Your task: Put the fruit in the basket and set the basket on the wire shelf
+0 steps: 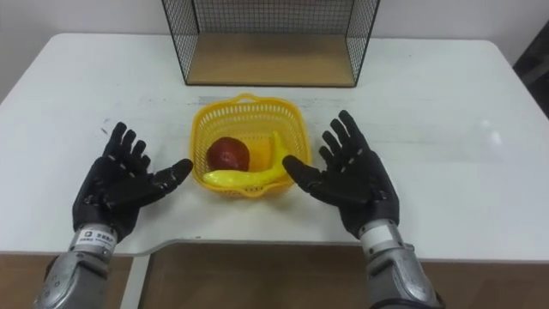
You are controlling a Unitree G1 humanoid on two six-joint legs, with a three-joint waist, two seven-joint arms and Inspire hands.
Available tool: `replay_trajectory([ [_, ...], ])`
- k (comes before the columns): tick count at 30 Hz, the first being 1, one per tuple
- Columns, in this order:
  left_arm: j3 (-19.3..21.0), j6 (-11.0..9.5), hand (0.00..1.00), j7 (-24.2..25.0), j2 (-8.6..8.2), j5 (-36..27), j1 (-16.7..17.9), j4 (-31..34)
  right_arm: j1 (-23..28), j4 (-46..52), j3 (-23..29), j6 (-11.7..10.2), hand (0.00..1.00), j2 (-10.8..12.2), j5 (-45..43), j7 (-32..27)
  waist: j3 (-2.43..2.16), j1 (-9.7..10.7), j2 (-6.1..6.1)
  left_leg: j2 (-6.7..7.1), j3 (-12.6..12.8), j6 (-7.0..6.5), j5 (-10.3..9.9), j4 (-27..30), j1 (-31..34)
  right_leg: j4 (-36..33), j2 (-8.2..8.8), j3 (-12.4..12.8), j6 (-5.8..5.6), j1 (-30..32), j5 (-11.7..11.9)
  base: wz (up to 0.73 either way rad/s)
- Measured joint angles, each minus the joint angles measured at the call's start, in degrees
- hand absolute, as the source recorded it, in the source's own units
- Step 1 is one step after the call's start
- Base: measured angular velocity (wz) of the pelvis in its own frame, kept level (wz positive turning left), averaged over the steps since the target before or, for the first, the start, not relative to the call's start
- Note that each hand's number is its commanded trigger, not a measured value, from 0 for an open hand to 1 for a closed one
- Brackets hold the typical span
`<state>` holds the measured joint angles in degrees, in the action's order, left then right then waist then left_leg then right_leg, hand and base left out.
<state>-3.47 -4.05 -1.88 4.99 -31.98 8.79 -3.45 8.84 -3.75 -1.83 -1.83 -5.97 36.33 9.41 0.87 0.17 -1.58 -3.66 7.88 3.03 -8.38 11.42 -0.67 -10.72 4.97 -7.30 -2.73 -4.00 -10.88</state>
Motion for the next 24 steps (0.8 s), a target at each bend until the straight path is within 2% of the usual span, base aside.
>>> replay_trajectory([
  [8,-2.38,0.00,0.00,0.00,0.11,-0.31,-0.59,-0.30,-0.02,-0.13,-3.18,0.00,0.00,-0.02,1.58,-0.01,0.09,0.17,0.19,-0.01,0.00,0.00,-0.01,-0.08,-0.02,-0.16,-0.03,0.03,0.02,0.03,0.04,0.00],
  [15,-2.45,0.00,0.00,0.00,0.22,-1.02,-2.53,-2.41,-1.85,-2.64,-4.01,0.00,0.00,-0.01,1.58,-0.03,0.31,1.01,0.45,-0.04,0.01,-0.24,-0.19,-0.07,0.13,-0.89,-0.02,0.09,-0.04,0.25,0.11,0.00],
  [24,-4.54,-0.06,0.00,0.28,0.26,-0.90,-4.35,-2.46,-2.90,-2.70,-4.83,-0.02,0.00,0.32,1.61,0.13,0.29,1.24,0.50,-0.05,0.07,-0.25,-0.18,-0.07,-0.11,-0.91,-0.02,0.16,-0.04,0.05,0.12,0.00],
])
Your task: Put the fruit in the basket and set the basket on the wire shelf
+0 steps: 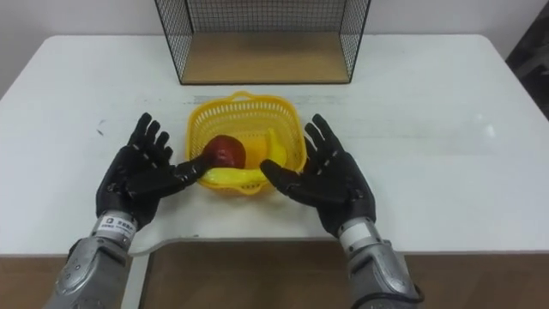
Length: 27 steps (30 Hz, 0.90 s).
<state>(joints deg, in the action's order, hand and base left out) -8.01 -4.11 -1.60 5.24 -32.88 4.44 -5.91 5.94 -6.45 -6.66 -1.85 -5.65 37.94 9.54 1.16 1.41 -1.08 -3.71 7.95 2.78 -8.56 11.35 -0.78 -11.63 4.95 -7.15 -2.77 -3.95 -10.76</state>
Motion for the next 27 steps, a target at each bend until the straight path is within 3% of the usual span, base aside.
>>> replay_trajectory([
  [8,-3.74,-0.03,0.00,0.11,0.40,1.16,0.00,-1.89,-0.48,-2.33,-1.75,-1.20,0.00,0.94,0.03,-0.02,0.18,0.65,0.32,-0.01,0.02,0.00,0.00,0.00,-0.32,-0.02,0.01,-0.09,0.00,-0.31,0.00,0.00],
  [27,-6.90,-0.41,0.00,1.23,1.04,1.89,-0.02,-2.33,-0.63,-4.13,-3.26,-1.36,0.00,0.86,-0.86,0.54,0.11,1.85,-0.19,-0.07,1.60,-0.01,0.00,0.07,-0.11,-0.19,0.04,1.44,-0.03,0.79,0.03,-0.04],
])
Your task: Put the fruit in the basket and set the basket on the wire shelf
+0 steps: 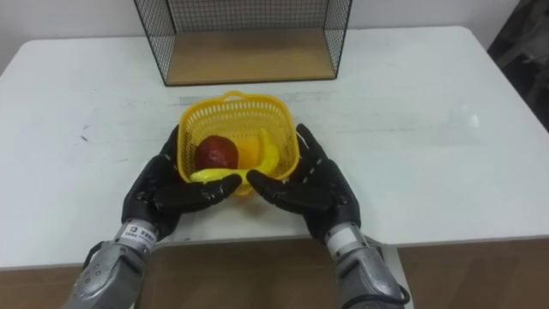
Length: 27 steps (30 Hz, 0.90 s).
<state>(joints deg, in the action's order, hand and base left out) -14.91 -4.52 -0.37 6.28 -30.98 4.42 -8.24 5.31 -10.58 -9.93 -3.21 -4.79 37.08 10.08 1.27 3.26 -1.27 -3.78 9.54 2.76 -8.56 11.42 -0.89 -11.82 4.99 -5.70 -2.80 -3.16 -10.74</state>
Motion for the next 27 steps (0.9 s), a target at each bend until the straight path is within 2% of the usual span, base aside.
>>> replay_trajectory([
  [5,-0.65,-0.78,0.00,0.12,-0.01,0.25,-0.01,-0.74,-0.40,0.00,-0.05,0.00,0.00,0.00,-1.65,-0.77,0.04,0.00,-0.10,0.00,0.05,0.00,0.00,-0.02,-0.26,0.01,0.00,0.00,-0.01,0.08,0.00,0.00],
  [15,-0.77,-0.94,0.00,0.74,0.13,0.21,-0.01,-0.73,-0.96,0.04,-0.10,-0.02,0.00,-0.06,-3.33,-0.89,0.08,-0.21,-0.15,0.00,0.30,0.00,-0.01,0.01,-0.26,0.12,0.00,0.32,-0.04,0.20,-0.01,0.00],
  [27,-0.79,-0.93,0.00,0.73,-0.19,0.23,-0.23,-0.27,-2.81,2.87,-0.11,-0.02,0.00,-0.15,-6.19,-2.51,-0.13,-0.24,0.04,-0.01,0.70,0.00,-0.01,-0.02,-0.23,0.26,-0.03,0.66,-0.05,0.31,0.01,0.00],
])
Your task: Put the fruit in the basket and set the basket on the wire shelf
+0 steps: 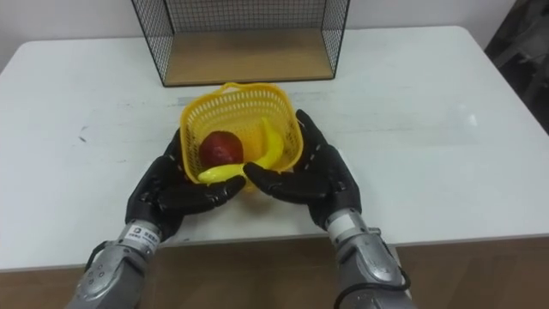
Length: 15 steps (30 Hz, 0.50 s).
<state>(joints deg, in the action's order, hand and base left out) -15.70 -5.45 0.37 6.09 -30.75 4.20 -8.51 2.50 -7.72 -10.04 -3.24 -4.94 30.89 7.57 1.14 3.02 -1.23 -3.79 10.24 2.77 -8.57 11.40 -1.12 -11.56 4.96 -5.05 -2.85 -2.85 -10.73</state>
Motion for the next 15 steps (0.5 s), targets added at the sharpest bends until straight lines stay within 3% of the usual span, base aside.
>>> replay_trajectory([
  [6,-0.02,0.00,0.00,0.00,-0.29,0.11,-0.30,0.00,-0.37,0.00,-0.02,0.00,0.00,-0.04,-0.37,-0.56,-0.32,-0.11,0.51,-0.04,0.26,0.00,0.00,-0.02,-0.10,-0.15,-0.02,0.23,0.00,-0.22,0.14,-0.01],
  [15,0.17,0.00,0.00,0.00,-0.34,0.44,-0.31,0.35,-0.85,0.00,0.06,0.00,0.00,-0.01,-4.14,-0.56,-0.31,0.01,0.54,-0.66,0.31,0.02,-0.01,-0.02,-0.07,-0.17,-0.59,0.21,0.25,-0.22,0.61,0.00],
])
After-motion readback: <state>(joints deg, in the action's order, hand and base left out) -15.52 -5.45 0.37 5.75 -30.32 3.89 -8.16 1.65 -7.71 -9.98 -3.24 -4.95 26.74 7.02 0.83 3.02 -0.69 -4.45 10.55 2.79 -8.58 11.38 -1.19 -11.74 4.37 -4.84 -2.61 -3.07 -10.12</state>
